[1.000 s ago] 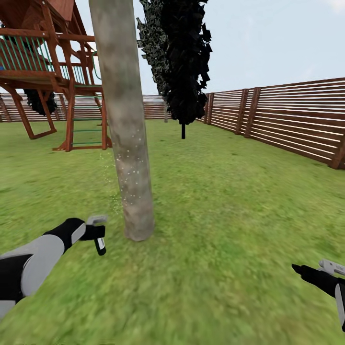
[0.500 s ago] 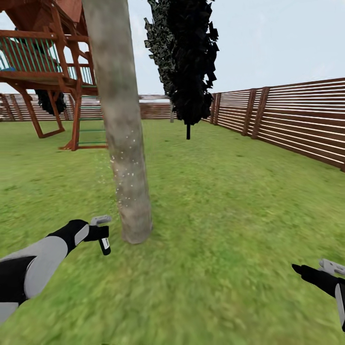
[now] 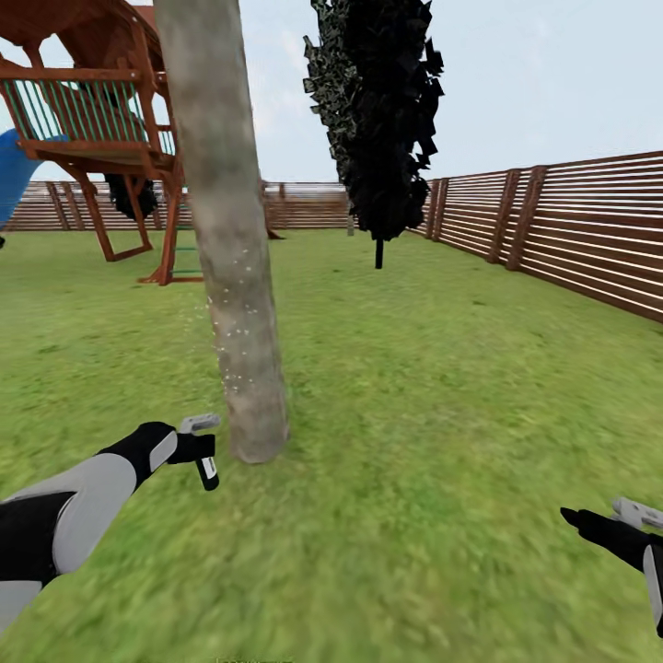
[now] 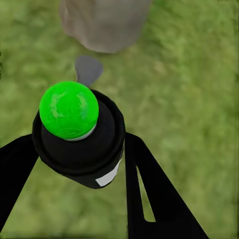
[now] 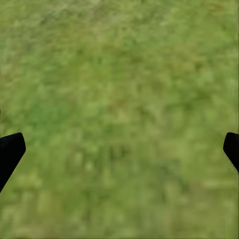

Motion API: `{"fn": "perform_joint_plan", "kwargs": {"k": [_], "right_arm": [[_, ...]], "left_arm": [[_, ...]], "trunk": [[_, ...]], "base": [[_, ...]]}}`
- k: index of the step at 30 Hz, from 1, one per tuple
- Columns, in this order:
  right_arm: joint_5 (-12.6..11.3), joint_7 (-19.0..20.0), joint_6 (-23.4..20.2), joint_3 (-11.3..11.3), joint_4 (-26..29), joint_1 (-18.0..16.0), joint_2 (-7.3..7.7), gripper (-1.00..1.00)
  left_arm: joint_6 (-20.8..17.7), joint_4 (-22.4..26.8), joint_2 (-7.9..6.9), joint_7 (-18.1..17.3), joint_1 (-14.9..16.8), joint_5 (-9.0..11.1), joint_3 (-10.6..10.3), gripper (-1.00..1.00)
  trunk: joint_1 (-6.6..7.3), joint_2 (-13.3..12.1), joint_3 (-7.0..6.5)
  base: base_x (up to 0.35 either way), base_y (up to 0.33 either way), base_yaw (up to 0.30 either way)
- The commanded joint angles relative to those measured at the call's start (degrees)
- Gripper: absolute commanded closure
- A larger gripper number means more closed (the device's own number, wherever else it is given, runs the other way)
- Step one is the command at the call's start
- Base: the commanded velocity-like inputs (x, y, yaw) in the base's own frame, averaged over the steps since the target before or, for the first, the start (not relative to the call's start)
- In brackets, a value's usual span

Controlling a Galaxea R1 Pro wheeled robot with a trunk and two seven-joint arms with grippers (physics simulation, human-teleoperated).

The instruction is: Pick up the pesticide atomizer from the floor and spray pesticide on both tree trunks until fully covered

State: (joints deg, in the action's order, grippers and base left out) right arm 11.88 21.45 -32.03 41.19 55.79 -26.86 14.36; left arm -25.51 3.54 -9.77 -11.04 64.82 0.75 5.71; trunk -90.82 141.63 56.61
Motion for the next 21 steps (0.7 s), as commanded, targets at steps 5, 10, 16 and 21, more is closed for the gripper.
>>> {"fn": "perform_joint_plan", "kwargs": {"k": [5, 10, 16, 21], "right_arm": [[0.6, 0.5, -0.1, 0.2, 0.0, 0.0, 0.01, -1.0], [0.6, 0.5, -0.1, 0.2, 0.0, 0.0, 0.02, -1.0], [0.6, 0.5, -0.1, 0.2, 0.0, 0.0, -0.02, -1.0], [0.6, 0.5, -0.1, 0.2, 0.0, 0.0, 0.01, -1.0]], "left_arm": [[-0.3, 0.1, 0.0, 0.0, 0.0, 0.1, 0.4, 1.0], [0.4, 0.1, 0.01, 0.0, 0.0, 0.0, 0.4, 1.0], [0.3, 0.1, -0.13, 0.0, 0.0, -0.1, 0.4, 1.0], [0.0, -0.3, -0.16, 0.0, 0.0, -0.1, 0.4, 1.0]], "trunk": [[0.01, 0.0, 0.06], [0.01, 0.0, 0.06], [0.01, 0.0, 0.06], [0.01, 0.0, 0.06]], "base": [[0.011, -0.329, 0.092], [0.025, -0.081, 0.003], [0.23, -0.003, 0.0], [0.187, 0.0, 0.0]]}}
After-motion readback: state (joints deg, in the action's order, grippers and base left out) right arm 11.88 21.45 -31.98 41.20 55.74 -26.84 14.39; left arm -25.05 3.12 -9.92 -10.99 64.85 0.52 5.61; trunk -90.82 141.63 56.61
